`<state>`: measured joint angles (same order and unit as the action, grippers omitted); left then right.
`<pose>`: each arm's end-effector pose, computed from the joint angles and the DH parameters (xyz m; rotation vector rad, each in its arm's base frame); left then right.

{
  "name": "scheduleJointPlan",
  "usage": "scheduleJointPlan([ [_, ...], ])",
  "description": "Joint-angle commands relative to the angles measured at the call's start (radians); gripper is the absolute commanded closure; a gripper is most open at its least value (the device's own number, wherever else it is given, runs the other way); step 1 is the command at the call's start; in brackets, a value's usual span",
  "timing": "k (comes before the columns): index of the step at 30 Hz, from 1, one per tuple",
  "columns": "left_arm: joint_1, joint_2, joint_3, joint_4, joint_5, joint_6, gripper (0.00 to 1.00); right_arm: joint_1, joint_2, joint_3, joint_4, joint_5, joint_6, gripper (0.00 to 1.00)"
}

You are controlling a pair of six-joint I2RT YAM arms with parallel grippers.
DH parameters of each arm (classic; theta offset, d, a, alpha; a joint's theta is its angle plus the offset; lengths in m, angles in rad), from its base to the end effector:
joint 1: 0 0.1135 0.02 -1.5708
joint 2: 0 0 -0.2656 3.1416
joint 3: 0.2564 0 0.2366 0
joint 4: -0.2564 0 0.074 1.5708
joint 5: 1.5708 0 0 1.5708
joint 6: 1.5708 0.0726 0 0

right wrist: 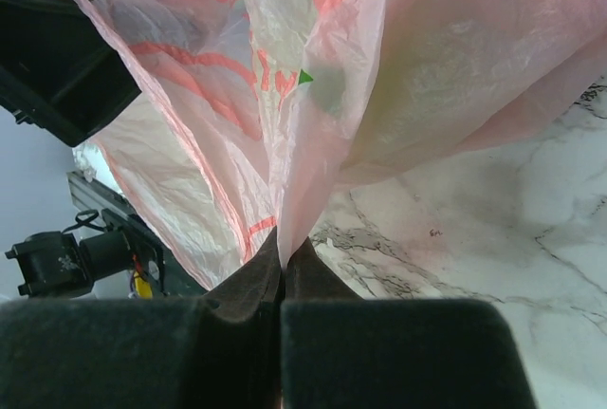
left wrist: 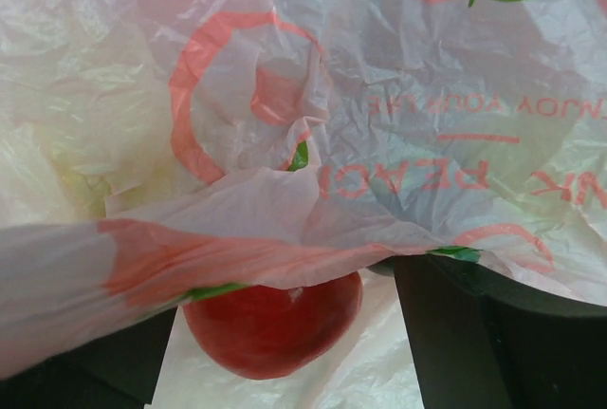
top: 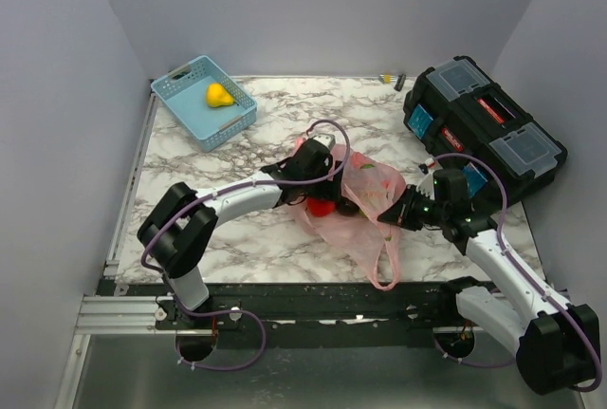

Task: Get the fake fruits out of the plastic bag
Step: Take out the fake fruit from the plastic bag.

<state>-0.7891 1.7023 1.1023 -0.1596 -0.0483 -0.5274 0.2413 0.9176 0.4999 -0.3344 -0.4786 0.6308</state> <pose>0.2729 -0.2699 0.1962 0.2894 2.3904 -0.5865 0.1796 0.0786 0.1918 0.2166 2.4196 0.9769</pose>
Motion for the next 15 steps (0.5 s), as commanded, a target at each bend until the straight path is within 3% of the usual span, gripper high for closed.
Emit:
scheduleJointPlan([
  [1,0.002,-0.024,-0.045,0.019,-0.003,-0.01,0.16,0.003,-0.004,-0.017,0.018,-0.031,-0.002,0.99],
  [9,0.002,-0.069,-0.139,0.051,0.025,-0.017,0.14,0.005,0.0,-0.025,0.033,-0.05,-0.014,0.99],
  [15,0.001,-0.093,-0.152,0.053,0.02,-0.02,0.4,0.004,-0.002,-0.042,0.064,-0.064,-0.022,0.99],
])
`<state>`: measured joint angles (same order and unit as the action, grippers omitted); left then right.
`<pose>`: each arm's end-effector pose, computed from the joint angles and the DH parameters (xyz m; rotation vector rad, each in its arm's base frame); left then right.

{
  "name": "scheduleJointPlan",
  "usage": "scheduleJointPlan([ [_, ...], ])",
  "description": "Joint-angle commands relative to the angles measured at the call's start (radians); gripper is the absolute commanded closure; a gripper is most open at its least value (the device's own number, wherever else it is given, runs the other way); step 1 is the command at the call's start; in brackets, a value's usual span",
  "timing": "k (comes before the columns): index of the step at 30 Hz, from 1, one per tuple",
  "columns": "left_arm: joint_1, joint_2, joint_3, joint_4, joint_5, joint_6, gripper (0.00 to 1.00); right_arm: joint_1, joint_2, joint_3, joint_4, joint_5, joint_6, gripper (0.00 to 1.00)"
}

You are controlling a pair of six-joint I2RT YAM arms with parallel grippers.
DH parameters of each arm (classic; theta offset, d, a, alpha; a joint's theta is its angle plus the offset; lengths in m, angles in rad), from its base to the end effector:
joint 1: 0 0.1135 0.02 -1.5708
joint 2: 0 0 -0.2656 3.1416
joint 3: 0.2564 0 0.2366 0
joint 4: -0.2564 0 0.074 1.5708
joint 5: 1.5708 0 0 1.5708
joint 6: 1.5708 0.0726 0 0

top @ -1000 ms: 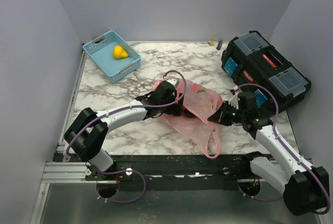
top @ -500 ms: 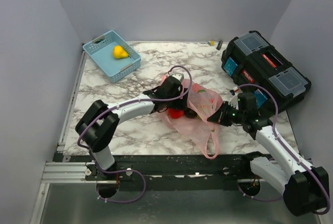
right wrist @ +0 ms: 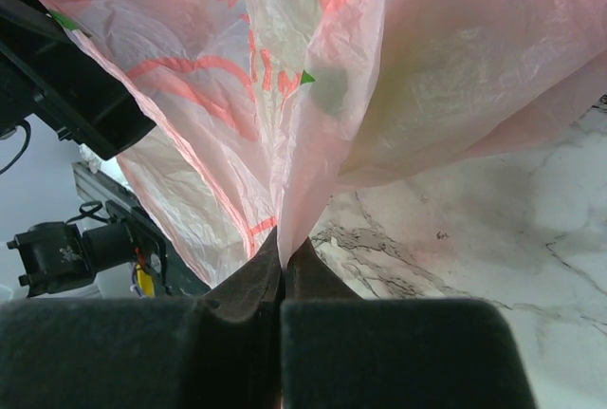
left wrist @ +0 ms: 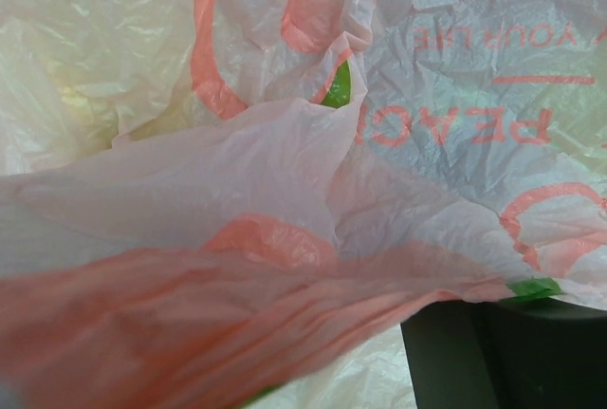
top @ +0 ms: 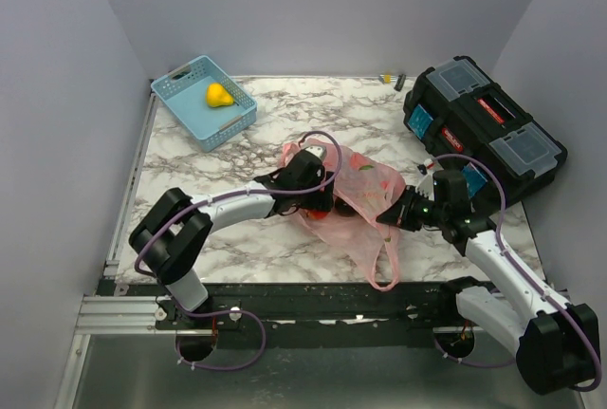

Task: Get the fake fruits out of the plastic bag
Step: Take out the fake fruit from the plastic bag, then place the fake fruit in the bin.

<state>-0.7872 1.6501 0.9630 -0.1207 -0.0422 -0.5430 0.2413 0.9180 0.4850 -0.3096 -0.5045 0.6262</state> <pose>0.2544 -0.2509 0.1736 0.2786 2.4412 -0.5675 0.1790 0.0802 0.1899 0.1925 2.4120 1.0064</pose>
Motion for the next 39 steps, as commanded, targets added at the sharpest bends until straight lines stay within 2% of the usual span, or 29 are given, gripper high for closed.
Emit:
scheduleJointPlan([
  [1,-0.001,-0.043,-0.002,0.004,0.01,0.0,0.45,0.004,-0.002,-0.028,0.045,-0.043,-0.021,0.99],
  [4,-0.006,-0.055,0.027,-0.035,0.035,0.0,0.54,0.004,0.005,-0.019,0.046,-0.043,-0.029,0.99],
  [7,-0.029,-0.088,0.031,-0.025,0.186,-0.008,0.59,0.004,0.004,-0.023,0.063,-0.017,-0.038,0.99],
  [11,-0.074,-0.157,-0.012,0.09,0.397,-0.073,0.61,0.004,0.023,-0.039,0.102,-0.019,-0.049,0.99],
  [15,-0.104,-0.208,-0.018,0.224,0.484,-0.166,0.62,0.005,0.03,-0.051,0.136,0.001,-0.053,0.99],
  [17,-0.111,-0.224,0.022,0.22,0.474,-0.191,0.64,0.004,0.02,-0.067,0.155,0.008,-0.046,0.99],
  [18,-0.113,-0.226,0.054,0.177,0.452,-0.195,0.68,0.004,0.013,-0.069,0.155,0.012,-0.046,0.99],
  [20,-0.112,-0.225,0.149,0.017,0.366,-0.187,0.81,0.005,-0.011,-0.072,0.153,0.027,-0.044,0.99],
  [22,-0.11,-0.209,0.262,-0.161,0.253,-0.177,0.83,0.004,-0.044,-0.081,0.157,0.04,-0.04,0.99],
  [23,-0.108,-0.198,0.325,-0.239,0.211,-0.161,0.87,0.004,-0.062,-0.089,0.16,0.044,-0.034,0.99],
  [26,-0.087,-0.155,0.478,-0.385,0.116,-0.109,0.95,0.003,-0.093,-0.107,0.171,0.037,-0.027,0.99],
  [29,-0.01,-0.138,0.579,-0.427,0.154,-0.086,1.0,0.004,-0.097,-0.105,0.172,0.037,-0.029,0.99],
  [34,0.216,-0.153,0.601,-0.368,0.322,-0.107,0.99,0.004,-0.076,-0.098,0.166,0.047,-0.033,0.99],
  [39,0.462,-0.099,0.636,-0.391,0.245,-0.084,0.93,0.004,-0.098,-0.109,0.18,0.048,-0.027,0.99],
])
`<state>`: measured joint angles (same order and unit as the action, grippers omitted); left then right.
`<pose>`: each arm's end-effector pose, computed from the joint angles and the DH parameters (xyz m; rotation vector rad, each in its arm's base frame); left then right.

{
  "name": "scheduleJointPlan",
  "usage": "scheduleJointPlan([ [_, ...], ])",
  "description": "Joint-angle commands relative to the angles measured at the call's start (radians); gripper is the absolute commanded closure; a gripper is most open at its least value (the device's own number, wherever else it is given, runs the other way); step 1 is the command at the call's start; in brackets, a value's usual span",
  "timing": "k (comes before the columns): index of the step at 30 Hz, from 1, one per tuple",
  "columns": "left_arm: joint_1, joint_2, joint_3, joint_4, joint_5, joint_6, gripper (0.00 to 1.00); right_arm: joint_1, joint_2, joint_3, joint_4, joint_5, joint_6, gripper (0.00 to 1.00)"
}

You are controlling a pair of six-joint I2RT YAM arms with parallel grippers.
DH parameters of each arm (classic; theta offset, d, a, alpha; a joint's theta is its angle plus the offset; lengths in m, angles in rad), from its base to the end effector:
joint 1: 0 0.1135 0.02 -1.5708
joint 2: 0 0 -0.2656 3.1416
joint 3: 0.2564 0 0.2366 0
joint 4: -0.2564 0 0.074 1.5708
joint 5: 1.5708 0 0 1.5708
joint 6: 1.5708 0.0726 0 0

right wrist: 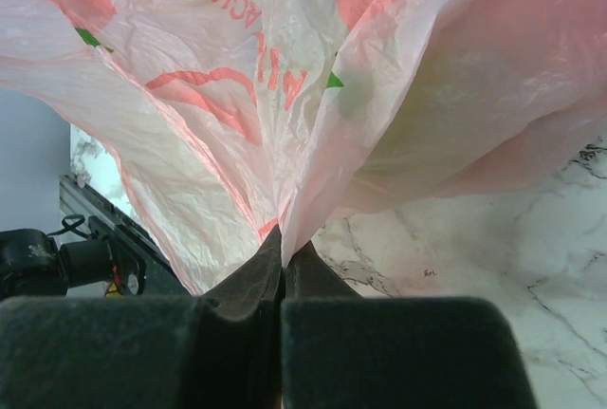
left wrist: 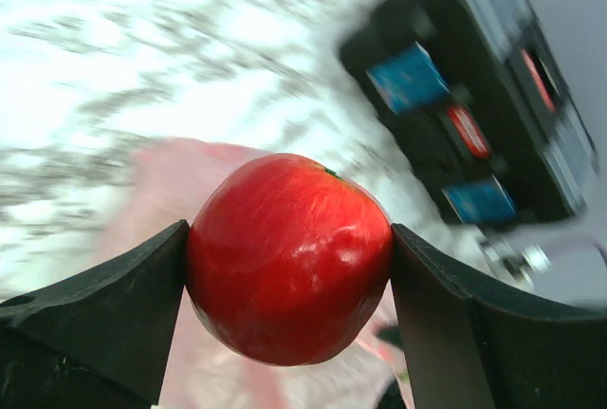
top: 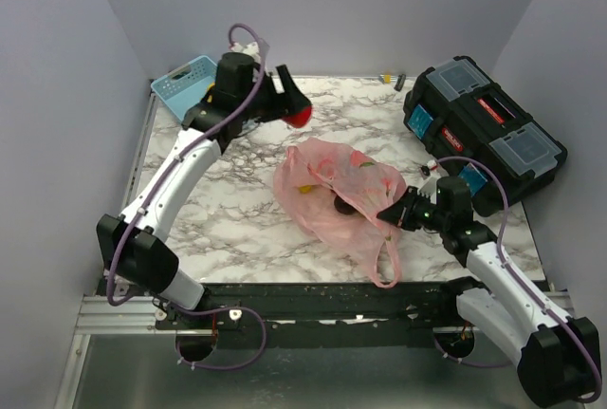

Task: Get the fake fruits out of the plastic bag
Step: Place the fake fruit in the bin.

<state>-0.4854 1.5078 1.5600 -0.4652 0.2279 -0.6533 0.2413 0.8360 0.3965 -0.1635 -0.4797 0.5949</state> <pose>0.3119 -0.1831 0.3923 -0.0195 2.1033 -0.9412 0.1751 0.0776 0.1890 0.1111 2.2674 0.9837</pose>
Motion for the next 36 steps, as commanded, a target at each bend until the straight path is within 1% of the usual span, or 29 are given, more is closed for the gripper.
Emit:
scheduleJointPlan([
  [1,0.203,0.063,0.044,-0.037,-0.039,0.041,0.93,0.004,-0.016,-0.021,0.034,0.024,0.006,0.99],
  [4,0.322,0.132,0.064,-0.015,-0.099,0.077,0.93,0.004,0.01,-0.017,0.036,0.021,0.002,0.99],
  [7,0.385,0.229,0.119,0.006,-0.161,0.105,0.93,0.004,0.048,-0.01,0.032,0.017,0.0,0.99],
  [9,0.409,0.335,0.213,-0.005,-0.157,0.127,0.92,0.004,0.069,-0.006,0.031,0.015,-0.002,0.99],
  [12,0.413,0.503,0.421,-0.11,-0.194,0.172,0.92,0.004,0.09,0.0,0.029,0.022,-0.004,0.99],
  [14,0.415,0.573,0.494,-0.133,-0.232,0.188,0.92,0.004,0.092,0.005,0.022,0.034,-0.005,0.99],
  [16,0.417,0.604,0.502,-0.103,-0.269,0.197,0.92,0.004,0.082,0.007,0.01,0.054,-0.002,0.99],
  [18,0.418,0.618,0.484,-0.068,-0.285,0.198,0.9,0.003,0.058,0.002,0.004,0.082,0.007,0.99],
  [23,0.423,0.666,0.472,-0.06,-0.316,0.174,0.88,0.005,-0.003,-0.003,-0.011,0.16,0.018,0.99],
  [27,0.429,0.716,0.486,-0.064,-0.258,0.151,0.86,0.003,-0.028,-0.01,-0.014,0.185,0.023,0.99],
  [30,0.432,0.756,0.548,-0.141,-0.244,0.104,0.85,0.004,-0.035,-0.009,-0.014,0.175,0.02,0.99],
  [33,0.441,0.767,0.538,-0.161,-0.192,0.035,0.85,0.004,-0.037,-0.008,-0.009,0.156,0.015,0.99],
  [36,0.453,0.779,0.504,-0.158,-0.144,-0.033,0.8,0.004,-0.037,-0.01,-0.001,0.115,0.006,0.99],
])
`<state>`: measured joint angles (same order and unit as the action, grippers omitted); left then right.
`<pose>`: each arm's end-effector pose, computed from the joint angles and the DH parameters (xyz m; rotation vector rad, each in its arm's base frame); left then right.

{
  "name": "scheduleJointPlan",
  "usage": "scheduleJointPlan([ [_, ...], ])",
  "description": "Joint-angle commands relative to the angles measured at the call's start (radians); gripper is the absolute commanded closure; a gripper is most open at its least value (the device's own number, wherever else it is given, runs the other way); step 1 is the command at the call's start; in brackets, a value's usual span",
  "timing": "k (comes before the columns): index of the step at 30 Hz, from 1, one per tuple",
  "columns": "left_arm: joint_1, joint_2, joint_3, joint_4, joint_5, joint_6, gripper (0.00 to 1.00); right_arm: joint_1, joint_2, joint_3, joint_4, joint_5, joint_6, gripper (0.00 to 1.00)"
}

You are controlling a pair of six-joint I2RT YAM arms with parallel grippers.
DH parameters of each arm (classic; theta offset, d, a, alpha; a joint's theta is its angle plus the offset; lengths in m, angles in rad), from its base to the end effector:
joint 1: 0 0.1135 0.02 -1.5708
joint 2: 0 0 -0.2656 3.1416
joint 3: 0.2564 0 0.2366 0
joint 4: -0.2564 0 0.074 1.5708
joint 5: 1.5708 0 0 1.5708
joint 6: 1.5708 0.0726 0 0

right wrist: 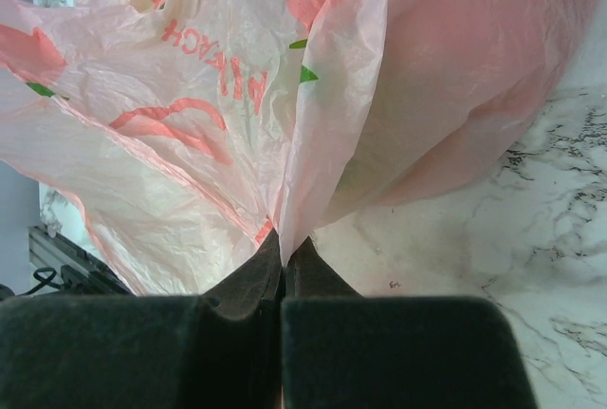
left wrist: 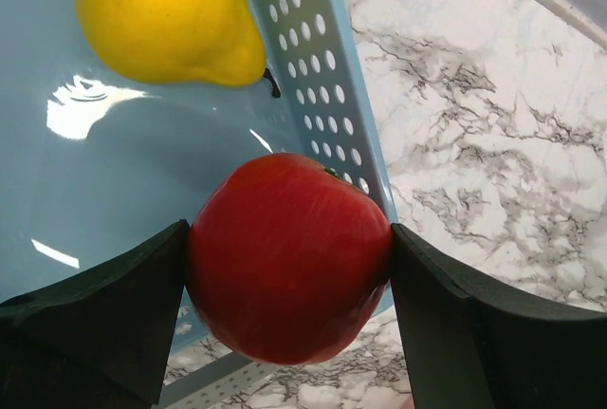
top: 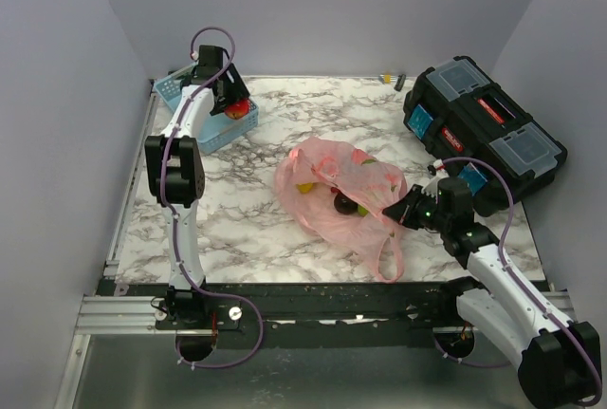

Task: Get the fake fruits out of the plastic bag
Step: Place the fake fruit in the bin.

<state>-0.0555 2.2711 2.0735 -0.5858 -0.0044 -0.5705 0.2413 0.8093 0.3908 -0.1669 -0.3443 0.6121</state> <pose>0.5304 -0.0292 0.2270 -0.6067 2.2955 -0.2987 0.1775 0.0689 0.1889 0.2070 2.2360 0.8507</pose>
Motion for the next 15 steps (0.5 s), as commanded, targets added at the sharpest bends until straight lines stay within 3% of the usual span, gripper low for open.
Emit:
scheduleJointPlan([
  [1,0.027,0.022,-0.014,-0.041,0.102,-0.144,0.8,0.004,-0.011,-0.005,0.006,-0.034,-0.013,0.99],
  [5,0.038,0.045,-0.02,-0.037,0.156,-0.191,0.77,0.004,-0.018,-0.009,0.018,-0.061,-0.017,0.99],
  [15,0.039,-0.016,-0.081,-0.044,0.193,-0.201,0.35,0.004,-0.034,-0.013,0.019,-0.063,-0.017,0.99],
])
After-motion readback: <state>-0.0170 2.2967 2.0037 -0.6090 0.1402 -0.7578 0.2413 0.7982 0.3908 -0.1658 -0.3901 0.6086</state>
